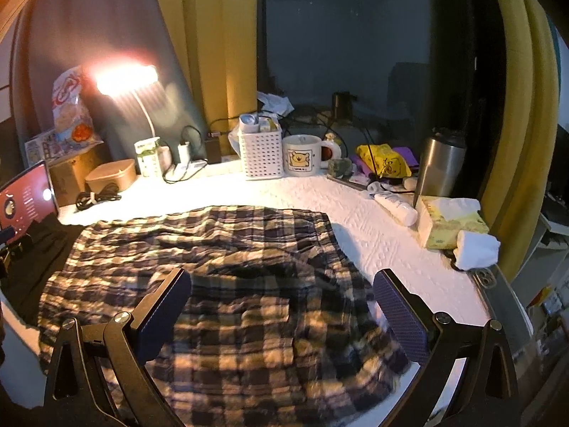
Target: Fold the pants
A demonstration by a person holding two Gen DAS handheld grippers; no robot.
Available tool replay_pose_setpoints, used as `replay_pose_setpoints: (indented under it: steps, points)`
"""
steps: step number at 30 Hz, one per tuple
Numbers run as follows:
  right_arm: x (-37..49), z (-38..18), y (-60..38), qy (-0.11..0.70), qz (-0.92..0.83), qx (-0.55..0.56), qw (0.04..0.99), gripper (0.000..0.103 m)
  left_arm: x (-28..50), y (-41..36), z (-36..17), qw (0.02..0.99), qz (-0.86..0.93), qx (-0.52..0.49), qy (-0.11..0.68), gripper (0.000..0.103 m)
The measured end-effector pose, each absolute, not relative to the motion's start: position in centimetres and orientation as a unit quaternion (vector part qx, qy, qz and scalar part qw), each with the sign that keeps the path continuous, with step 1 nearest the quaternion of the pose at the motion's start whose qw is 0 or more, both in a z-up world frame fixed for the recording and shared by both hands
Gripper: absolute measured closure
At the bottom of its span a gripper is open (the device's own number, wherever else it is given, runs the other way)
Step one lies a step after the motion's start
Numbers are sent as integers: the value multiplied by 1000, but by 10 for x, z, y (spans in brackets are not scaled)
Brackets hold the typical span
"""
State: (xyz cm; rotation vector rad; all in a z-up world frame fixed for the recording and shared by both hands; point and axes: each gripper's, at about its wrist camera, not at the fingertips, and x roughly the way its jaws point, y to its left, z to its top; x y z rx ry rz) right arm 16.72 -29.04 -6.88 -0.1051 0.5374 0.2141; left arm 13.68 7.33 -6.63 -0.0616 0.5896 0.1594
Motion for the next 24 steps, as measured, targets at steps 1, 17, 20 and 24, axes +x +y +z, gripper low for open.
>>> replay_pose_setpoints:
  steps: [1, 17, 20, 24]
  points:
    - [177, -69, -291, 268, 105, -54, 956, 0, 146, 77, -69, 951, 78, -33, 296, 1]
    - [313, -77, -302, 301, 100, -61, 947, 2, 289, 113, -137, 910, 50, 2, 412, 10]
    - [346, -78, -309, 312, 95, -58, 944, 7, 306, 123, -153, 894, 40, -12, 447, 11]
    - [381, -86, -309, 335, 102, -64, 935, 12, 317, 126, -165, 881, 30, -14, 471, 11]
